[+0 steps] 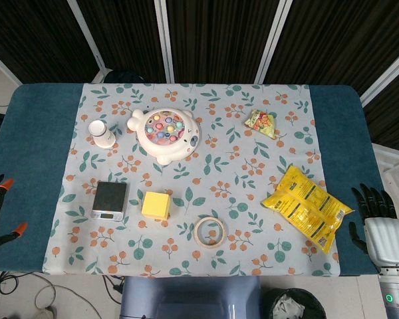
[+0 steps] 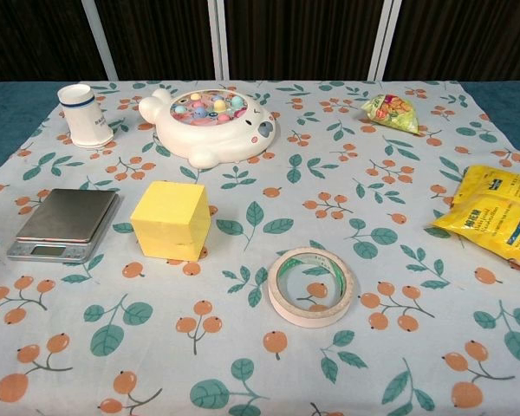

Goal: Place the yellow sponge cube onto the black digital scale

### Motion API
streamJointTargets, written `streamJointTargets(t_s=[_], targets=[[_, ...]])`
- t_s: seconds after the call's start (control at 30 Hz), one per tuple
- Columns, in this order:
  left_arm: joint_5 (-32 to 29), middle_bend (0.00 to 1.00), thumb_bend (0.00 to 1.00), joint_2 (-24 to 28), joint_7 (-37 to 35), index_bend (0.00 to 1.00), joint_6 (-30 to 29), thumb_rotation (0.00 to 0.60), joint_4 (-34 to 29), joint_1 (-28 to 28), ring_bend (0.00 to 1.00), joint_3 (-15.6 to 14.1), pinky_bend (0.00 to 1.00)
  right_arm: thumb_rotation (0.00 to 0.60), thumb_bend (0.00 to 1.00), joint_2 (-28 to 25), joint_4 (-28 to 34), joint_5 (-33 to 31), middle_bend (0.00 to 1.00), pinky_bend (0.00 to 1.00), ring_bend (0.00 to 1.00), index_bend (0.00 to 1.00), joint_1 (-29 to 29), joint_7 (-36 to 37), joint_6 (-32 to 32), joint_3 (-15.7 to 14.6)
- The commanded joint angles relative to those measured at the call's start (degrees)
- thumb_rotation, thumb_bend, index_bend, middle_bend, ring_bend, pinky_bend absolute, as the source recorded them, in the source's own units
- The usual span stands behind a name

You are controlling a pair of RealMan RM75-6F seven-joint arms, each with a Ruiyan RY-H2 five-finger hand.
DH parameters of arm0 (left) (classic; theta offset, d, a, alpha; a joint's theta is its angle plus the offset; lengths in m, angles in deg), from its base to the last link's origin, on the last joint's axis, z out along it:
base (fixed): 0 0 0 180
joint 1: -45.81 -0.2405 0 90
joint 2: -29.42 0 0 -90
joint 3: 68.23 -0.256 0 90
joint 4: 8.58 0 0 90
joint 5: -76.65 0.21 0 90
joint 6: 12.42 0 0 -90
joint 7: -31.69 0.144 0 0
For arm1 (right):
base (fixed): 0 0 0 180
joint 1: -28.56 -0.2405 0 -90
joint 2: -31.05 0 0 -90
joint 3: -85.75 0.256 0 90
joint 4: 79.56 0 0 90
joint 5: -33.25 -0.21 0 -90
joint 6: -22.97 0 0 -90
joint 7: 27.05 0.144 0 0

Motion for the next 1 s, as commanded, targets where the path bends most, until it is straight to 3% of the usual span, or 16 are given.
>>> streamJointTargets(t_s=[0.03,0.37,0.63,1.0], targets=[[0.08,0.02,0.15,0.03,0.10,0.11,0.00,0.600,-0.08,-0.01,0.00,-0.06,0.08,0.600,0.56,0.01,-0.01,0.09,0.04,0.00,0.04,0.00,-0.02,-0.02,0.00,-0.04],[0.56,0.02,0.15,0.31,-0.37,0.11,0.04,0.600,-0.34,-0.05,0.00,-0.31,0.08,0.600,0.56,0.11,-0.35,0.45,0.04,0.00,0.04,0.00,0.01,0.19,-0.41,0.00],[-0.39,0.02,0.08,0.29,-0.14,0.10,1.19,0.600,-0.26,0.13,0.00,-0.39,0.08,0.600,0.56,0.10,-0.19,0.14,0.04,0.00,0.04,0.00,0.11,0.10,-0.40,0.04],[0.36,0.02,0.07,0.47,-0.95,0.09,5.12,0.600,-0.94,1.72,0.00,-1.59,0.08,0.600,0.56,-0.13,0.20,0.41,0.04,0.00,0.04,0.00,0.29,0.30,-0.70,-0.08]])
